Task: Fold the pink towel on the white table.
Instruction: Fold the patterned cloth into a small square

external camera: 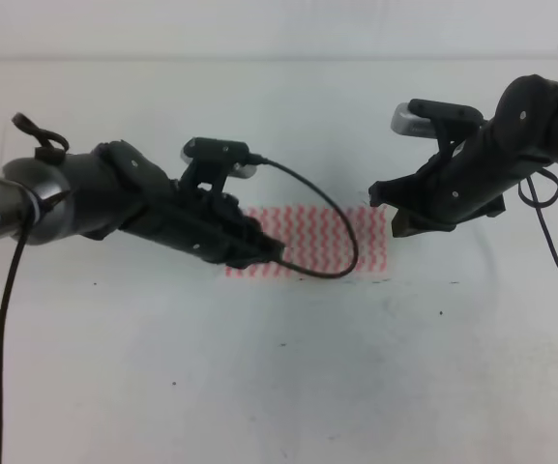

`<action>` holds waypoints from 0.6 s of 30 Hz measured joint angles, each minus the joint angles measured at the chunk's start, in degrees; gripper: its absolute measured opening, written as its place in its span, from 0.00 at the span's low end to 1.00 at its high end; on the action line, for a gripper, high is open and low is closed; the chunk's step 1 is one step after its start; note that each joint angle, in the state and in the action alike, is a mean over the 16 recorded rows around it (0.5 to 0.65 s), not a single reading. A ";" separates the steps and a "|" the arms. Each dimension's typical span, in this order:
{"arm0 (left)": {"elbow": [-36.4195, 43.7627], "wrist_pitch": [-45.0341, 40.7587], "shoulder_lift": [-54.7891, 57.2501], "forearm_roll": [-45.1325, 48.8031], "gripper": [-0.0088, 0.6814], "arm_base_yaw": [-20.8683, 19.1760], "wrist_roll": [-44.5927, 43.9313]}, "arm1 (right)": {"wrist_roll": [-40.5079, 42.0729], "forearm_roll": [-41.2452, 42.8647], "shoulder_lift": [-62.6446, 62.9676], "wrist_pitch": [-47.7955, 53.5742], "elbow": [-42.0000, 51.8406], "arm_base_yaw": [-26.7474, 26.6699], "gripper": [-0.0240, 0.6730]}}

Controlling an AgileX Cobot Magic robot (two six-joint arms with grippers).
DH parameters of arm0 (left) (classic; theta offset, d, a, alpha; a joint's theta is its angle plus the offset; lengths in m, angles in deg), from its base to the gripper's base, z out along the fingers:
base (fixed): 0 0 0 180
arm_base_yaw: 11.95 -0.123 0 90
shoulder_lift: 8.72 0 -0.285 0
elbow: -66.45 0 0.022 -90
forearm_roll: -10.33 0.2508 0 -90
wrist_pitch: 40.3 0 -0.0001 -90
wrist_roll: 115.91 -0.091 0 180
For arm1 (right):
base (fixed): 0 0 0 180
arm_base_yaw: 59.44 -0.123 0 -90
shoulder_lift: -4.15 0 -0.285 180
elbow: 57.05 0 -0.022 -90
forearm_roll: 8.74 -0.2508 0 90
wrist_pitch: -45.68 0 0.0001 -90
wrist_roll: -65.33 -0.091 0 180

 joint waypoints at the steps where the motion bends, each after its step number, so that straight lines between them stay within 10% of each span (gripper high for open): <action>1: 0.04 0.11 -0.03 1.01 0.04 -0.09 0.86 | 0.00 -0.03 0.00 0.05 0.00 0.00 0.01; 18: 0.28 1.23 0.01 14.01 0.02 -0.46 11.46 | 0.00 -0.49 0.04 0.32 -0.01 0.00 0.01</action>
